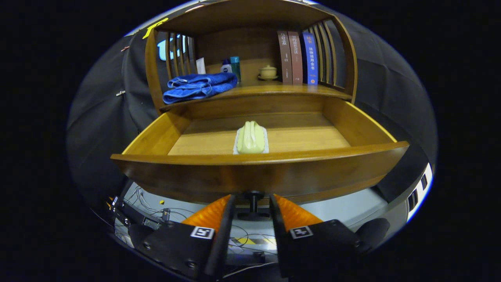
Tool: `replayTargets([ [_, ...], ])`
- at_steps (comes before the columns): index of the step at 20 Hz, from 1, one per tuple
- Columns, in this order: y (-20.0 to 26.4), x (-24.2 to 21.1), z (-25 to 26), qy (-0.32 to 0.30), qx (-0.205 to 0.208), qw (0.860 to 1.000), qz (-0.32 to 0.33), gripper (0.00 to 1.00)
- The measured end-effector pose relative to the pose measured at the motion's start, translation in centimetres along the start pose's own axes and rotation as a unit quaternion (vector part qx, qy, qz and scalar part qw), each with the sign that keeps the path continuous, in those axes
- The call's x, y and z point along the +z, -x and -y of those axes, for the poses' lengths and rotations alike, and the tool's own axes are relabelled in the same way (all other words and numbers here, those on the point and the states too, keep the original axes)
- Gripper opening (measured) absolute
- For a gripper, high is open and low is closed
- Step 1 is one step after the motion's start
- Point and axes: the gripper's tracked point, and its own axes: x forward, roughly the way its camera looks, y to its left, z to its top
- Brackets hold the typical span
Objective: Pull open the drawer, take out the items inside it, and place them on the countertop above the cabinet.
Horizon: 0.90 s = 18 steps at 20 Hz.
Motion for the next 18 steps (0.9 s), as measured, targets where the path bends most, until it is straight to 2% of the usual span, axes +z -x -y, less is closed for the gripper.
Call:
replayTargets([
  [3,2.5,2.7,0.2,-0.003,-0.005,1.0,0.013,0.93],
  [4,2.8,4.0,0.2,-0.005,-0.004,1.0,0.02,0.96],
  [8,1.2,9.8,-0.4,-0.013,0.01,0.999,0.031,0.95],
  [12,-3.4,12.8,-1.2,-0.006,0.018,1.0,-0.004,0.95],
  [18,-10.4,12.2,-1.7,0.0,0.007,0.994,-0.109,0.95],
])
